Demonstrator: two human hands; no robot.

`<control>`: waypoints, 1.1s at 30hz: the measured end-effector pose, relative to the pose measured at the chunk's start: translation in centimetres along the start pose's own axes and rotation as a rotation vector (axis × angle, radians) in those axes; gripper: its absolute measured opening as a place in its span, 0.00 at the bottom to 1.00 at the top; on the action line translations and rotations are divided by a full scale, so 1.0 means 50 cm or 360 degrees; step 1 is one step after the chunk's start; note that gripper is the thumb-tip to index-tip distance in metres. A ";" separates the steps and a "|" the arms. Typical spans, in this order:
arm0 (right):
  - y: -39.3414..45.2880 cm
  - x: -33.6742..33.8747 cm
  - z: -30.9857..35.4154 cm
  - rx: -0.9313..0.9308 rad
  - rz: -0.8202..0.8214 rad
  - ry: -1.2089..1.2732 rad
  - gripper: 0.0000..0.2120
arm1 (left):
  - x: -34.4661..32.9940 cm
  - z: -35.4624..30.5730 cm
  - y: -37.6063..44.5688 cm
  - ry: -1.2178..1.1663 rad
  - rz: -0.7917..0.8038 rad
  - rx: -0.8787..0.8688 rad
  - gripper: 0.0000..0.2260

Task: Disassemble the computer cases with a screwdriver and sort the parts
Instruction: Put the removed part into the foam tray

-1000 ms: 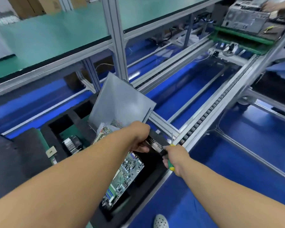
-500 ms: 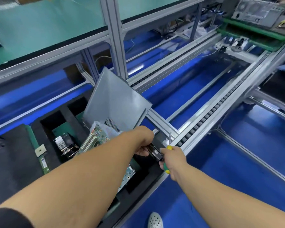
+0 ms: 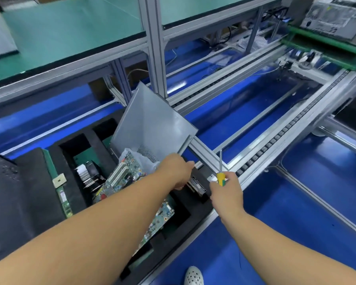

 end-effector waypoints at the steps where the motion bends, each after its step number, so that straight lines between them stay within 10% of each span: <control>1: -0.011 0.000 0.013 0.0101 -0.0015 -0.0083 0.09 | 0.022 0.005 -0.021 0.0105 -0.0111 -0.0082 0.15; 5: -0.064 -0.043 0.059 0.0371 0.0123 -0.0262 0.05 | 0.092 0.058 -0.116 0.0277 -0.0740 -0.0313 0.08; 8: -0.099 -0.109 0.083 0.0477 0.0375 -0.0327 0.04 | 0.099 0.127 -0.151 0.0149 -0.1028 -0.0144 0.30; 16: -0.130 -0.210 0.127 0.0243 0.0709 -0.0369 0.06 | 0.043 0.262 -0.178 -0.0788 -0.0461 0.0427 0.56; 33: -0.266 -0.301 0.159 -0.0071 0.1180 0.0020 0.17 | 0.094 0.323 -0.264 -0.1710 -0.0683 0.0688 0.40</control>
Point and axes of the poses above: each hand's wrist, its own y-axis towards the middle knuckle, its own x-axis out of the back of the hand, z = x × y, the point moved 4 cm from there along y, towards the middle knuckle, and after that the axes turned 4 degrees about z, right-handed, at the moved point
